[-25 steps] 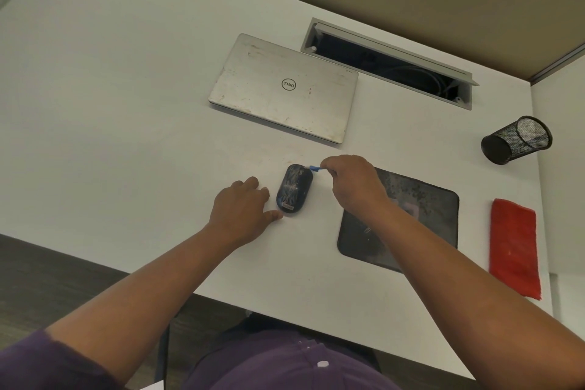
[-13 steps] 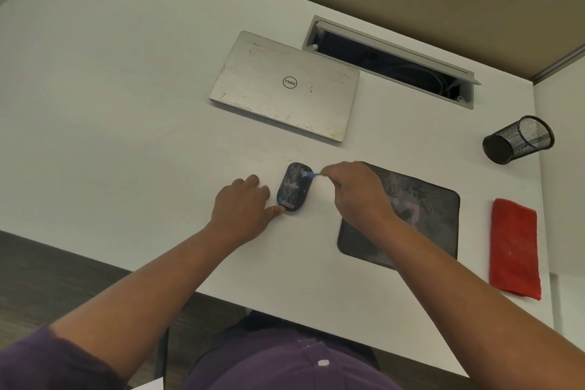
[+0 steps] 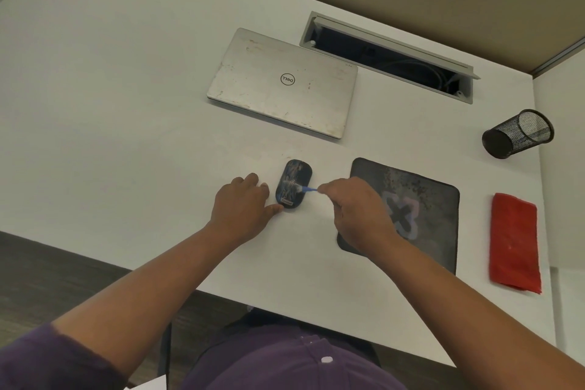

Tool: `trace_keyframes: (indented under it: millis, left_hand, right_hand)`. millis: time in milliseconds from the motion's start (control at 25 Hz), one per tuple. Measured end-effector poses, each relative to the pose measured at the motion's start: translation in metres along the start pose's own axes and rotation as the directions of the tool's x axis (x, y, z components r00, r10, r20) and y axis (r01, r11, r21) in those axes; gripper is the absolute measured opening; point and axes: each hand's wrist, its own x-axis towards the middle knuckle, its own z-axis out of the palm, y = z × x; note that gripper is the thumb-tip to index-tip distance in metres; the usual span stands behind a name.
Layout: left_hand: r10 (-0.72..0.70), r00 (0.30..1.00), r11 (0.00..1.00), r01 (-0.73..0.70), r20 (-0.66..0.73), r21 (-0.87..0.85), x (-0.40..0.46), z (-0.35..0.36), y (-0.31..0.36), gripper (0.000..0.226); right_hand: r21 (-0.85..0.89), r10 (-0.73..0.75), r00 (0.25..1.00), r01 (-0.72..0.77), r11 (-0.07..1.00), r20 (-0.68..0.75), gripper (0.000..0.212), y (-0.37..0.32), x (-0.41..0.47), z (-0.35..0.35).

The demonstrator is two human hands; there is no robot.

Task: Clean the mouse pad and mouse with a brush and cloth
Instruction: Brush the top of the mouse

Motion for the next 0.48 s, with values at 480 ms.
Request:
trace_keyframes:
  millis: [480]
  left_hand:
    - [-0.007,1.0,0.999,0.007,0.002,0.031,-0.0013,-0.0021,0.0021,0.053]
  right_hand:
    - [-0.084,0.078,0.993,-0.07,0.994,0.093,0.045,-0.0055,-0.0081,0.0018]
